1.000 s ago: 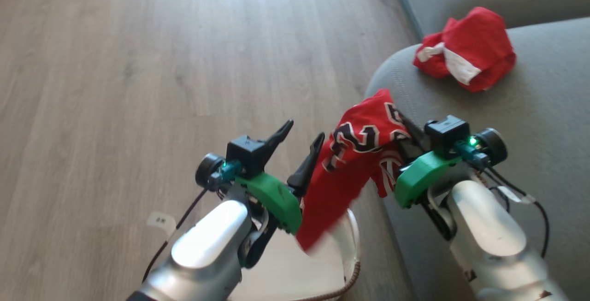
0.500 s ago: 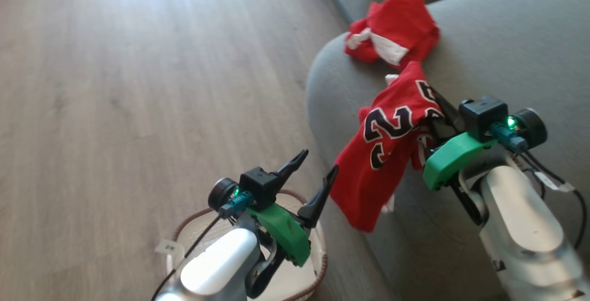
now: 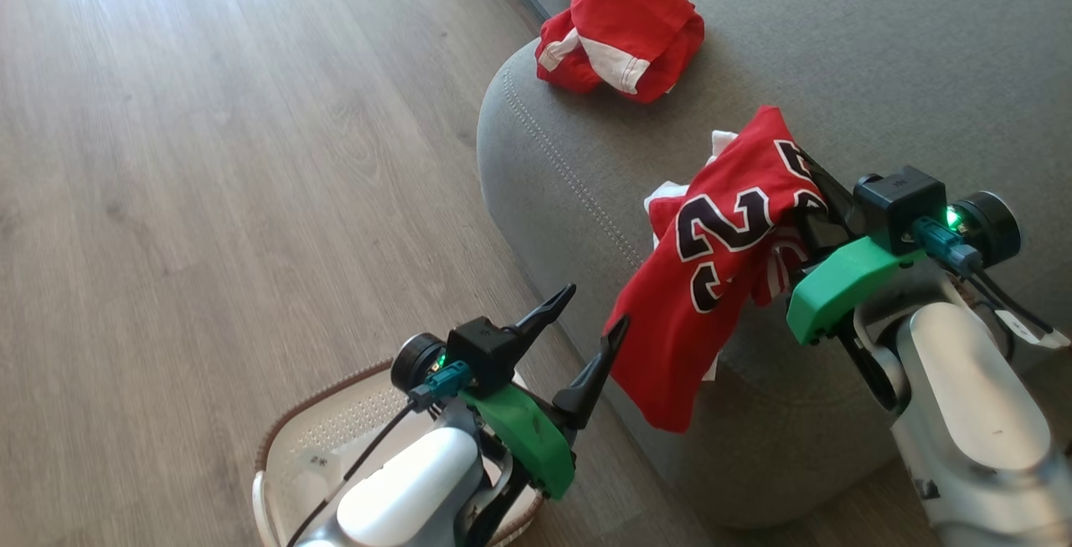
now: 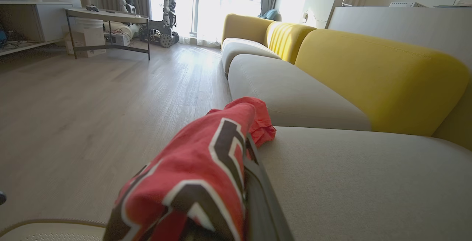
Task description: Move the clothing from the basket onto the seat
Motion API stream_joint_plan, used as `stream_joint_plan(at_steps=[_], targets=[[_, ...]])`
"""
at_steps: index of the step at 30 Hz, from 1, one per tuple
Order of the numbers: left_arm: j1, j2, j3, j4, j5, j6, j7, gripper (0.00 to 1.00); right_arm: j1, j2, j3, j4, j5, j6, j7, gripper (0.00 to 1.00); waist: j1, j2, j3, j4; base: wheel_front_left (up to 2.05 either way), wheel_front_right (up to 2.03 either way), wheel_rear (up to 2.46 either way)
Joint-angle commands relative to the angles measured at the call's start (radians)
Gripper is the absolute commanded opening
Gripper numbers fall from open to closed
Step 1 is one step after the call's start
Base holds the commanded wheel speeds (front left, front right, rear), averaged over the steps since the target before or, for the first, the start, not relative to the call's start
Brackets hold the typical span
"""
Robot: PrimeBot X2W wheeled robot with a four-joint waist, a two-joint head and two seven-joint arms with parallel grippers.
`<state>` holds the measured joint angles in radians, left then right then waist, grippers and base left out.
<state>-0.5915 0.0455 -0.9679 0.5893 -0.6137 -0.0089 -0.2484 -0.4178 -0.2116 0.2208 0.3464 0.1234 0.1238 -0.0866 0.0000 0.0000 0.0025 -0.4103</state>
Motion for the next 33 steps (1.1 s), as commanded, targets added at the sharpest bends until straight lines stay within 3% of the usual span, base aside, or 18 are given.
stream_joint_plan(at_steps=[1,9,16,33], targets=[[-0.017,0.007,0.025,-0.03,0.007,0.001,-0.012,1.0,-0.018,-0.003,0.007,-0.045,0.005,0.007,0.002,0.0,0.0,0.0,0.003,0.0,0.0,0.0,0.0],[-0.039,0.006,0.027,-0.052,0.019,0.006,-0.013,1.0,-0.055,-0.021,-0.002,-0.054,0.015,0.007,0.038,0.0,0.0,0.0,0.053,0.038,0.0,0.0,0.0],[-0.08,0.019,0.037,-0.093,0.05,0.018,-0.013,1.0,-0.217,-0.073,-0.014,-0.014,0.039,0.007,0.086,0.0,0.0,0.0,0.148,0.092,0.0,0.0,0.0],[-0.231,0.08,0.035,-0.275,0.124,0.048,0.049,1.0,-0.723,-0.253,-0.031,0.308,0.128,0.007,0.282,0.0,0.0,0.0,0.453,0.271,0.0,0.0,0.0]])
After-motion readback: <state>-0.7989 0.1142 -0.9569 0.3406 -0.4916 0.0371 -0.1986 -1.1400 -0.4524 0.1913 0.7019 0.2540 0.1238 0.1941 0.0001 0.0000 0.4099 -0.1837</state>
